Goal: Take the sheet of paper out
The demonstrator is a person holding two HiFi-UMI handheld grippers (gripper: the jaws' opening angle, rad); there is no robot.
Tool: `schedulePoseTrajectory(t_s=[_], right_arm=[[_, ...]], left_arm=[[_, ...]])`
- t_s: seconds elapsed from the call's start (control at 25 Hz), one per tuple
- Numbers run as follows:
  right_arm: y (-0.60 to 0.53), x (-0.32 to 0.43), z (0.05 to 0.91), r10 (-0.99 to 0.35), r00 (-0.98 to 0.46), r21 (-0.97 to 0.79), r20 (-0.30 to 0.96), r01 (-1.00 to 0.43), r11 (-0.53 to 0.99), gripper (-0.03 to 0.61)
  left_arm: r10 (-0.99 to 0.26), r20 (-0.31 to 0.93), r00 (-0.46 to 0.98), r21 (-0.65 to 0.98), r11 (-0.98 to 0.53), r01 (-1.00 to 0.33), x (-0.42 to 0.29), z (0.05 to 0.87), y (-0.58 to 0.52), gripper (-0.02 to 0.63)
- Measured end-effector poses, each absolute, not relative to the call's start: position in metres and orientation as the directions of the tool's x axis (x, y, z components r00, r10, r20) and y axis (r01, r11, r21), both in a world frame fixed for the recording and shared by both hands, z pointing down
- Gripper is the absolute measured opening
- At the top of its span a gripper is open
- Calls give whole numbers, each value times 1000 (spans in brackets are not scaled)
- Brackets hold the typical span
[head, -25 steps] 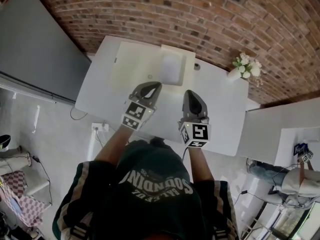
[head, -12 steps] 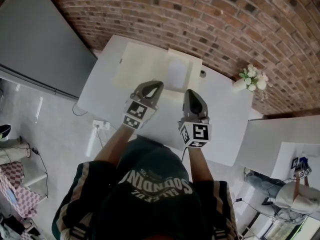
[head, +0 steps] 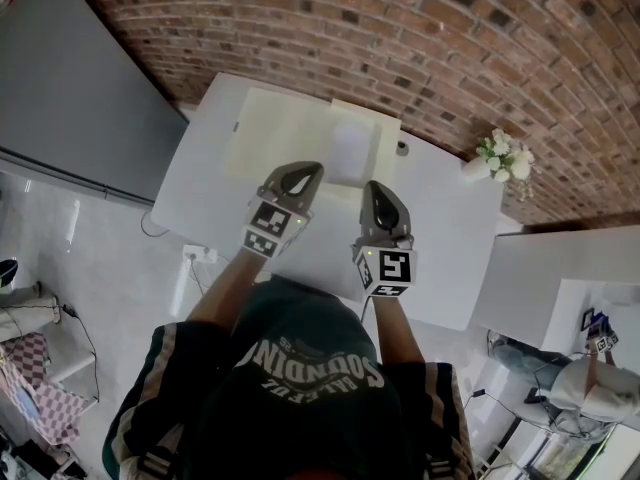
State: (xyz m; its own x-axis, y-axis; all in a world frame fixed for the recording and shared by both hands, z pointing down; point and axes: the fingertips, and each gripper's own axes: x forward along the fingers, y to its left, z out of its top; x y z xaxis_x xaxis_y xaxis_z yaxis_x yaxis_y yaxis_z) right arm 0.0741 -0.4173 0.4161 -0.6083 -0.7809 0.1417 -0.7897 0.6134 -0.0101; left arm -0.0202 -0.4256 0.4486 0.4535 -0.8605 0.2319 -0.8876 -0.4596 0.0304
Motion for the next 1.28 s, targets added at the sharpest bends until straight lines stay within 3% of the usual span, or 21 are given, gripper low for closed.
schedulePoseTrajectory(t_s=[1.28], right_arm=[[-480, 73, 486, -782, -563, -76, 268, -821, 566, 0]], left_arm=[[-781, 339, 525, 127, -515, -848, -29, 532, -499, 12]])
